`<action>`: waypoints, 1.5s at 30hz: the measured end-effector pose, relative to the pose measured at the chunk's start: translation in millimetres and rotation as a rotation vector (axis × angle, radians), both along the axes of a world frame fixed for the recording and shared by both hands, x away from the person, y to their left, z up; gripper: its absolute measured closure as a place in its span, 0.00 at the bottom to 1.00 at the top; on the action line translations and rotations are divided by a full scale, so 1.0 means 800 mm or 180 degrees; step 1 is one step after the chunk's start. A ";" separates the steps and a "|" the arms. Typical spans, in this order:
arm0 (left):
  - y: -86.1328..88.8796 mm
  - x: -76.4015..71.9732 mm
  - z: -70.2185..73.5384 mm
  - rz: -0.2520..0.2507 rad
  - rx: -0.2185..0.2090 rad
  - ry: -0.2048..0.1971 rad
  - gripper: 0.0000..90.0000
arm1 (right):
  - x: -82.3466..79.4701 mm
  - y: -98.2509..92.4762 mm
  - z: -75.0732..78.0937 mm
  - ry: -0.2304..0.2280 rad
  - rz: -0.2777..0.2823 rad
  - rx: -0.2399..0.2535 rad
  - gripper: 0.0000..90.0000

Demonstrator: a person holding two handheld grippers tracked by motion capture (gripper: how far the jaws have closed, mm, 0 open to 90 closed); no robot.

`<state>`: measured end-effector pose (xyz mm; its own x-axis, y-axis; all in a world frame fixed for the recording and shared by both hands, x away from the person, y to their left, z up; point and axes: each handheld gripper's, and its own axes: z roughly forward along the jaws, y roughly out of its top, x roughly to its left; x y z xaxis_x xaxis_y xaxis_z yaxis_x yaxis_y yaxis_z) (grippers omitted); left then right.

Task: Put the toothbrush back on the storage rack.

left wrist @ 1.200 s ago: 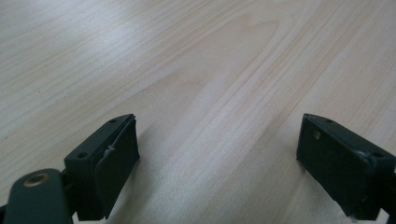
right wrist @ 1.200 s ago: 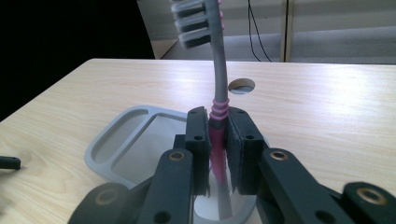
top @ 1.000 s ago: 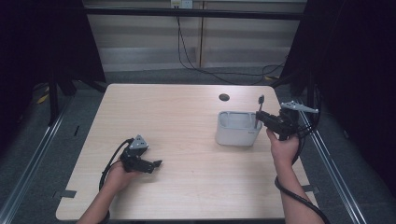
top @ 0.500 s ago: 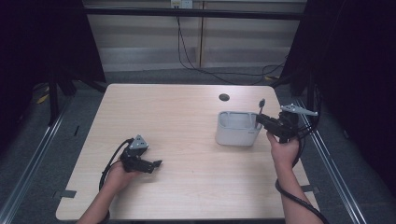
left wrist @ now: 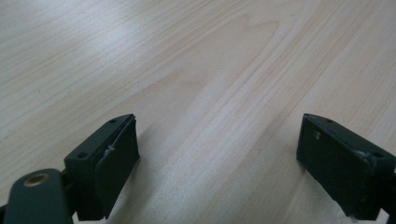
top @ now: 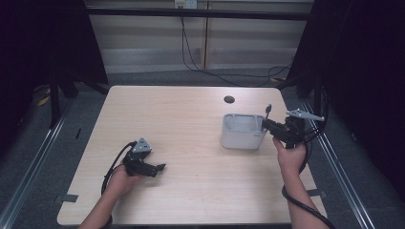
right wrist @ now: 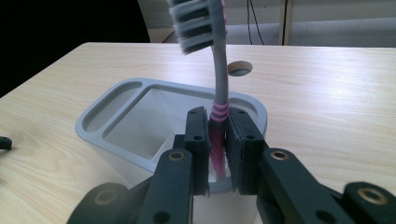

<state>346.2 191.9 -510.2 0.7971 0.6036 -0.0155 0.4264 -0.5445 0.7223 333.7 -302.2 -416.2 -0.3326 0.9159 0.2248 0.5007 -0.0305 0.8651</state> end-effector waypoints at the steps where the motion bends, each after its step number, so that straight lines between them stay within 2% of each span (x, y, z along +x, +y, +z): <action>1: 0.000 0.000 0.000 0.0003 -0.0003 0.0000 0.14 | 0.000 0.000 0.000 -0.0002 0.0004 -0.0005 0.88; 31: 0.000 0.000 0.000 0.0003 0.0002 0.0000 0.14 | -0.004 0.003 -0.004 0.0075 0.0071 -0.0073 0.88; 42: 0.000 0.000 0.000 0.0004 0.0000 0.0001 0.14 | -0.006 0.001 -0.006 0.0055 0.0063 -0.0069 0.87; 45: 0.000 0.000 0.000 0.0008 0.0006 -0.0006 0.14 | -0.007 0.000 -0.007 0.0026 0.0041 -0.0051 0.83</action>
